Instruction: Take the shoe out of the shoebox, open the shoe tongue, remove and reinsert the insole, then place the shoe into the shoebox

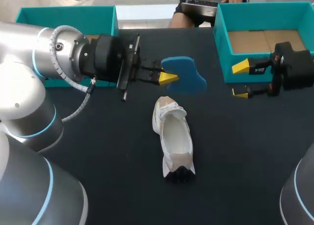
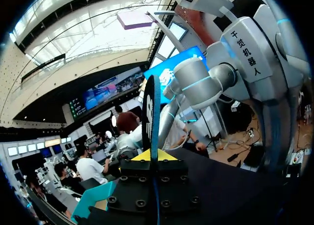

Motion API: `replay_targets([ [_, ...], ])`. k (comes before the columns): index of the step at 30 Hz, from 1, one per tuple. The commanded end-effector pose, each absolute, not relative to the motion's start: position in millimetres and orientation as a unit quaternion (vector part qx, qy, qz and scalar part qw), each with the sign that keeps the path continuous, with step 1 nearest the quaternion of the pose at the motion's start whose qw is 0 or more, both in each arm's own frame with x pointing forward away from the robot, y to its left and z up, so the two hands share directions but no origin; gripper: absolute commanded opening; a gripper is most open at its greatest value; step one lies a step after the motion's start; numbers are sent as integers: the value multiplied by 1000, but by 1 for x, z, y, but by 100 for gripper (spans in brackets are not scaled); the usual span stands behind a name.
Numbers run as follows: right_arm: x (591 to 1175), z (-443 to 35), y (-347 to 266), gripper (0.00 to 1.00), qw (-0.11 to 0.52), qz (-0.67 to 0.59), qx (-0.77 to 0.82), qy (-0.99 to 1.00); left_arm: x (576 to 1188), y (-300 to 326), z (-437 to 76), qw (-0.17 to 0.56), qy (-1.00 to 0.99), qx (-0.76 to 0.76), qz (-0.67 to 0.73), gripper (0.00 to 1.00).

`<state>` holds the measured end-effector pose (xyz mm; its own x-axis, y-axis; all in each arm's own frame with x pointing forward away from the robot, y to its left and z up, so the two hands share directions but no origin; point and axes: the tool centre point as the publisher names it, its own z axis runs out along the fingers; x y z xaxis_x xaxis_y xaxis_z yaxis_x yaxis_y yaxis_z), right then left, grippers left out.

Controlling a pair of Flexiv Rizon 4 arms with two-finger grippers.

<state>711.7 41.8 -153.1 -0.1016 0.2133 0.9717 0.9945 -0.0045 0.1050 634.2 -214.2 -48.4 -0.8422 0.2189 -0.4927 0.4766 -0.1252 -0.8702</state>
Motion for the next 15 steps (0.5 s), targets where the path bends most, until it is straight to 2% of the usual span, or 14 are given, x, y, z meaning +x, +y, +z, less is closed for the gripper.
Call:
replay_targets([
  [1,712,-153,43,100,412,-473,-529,-572,636,-210,-64,429,522,508,-534,0],
  [15,712,-153,43,100,412,-473,-529,-572,637,-210,-66,422,532,499,-538,0],
])
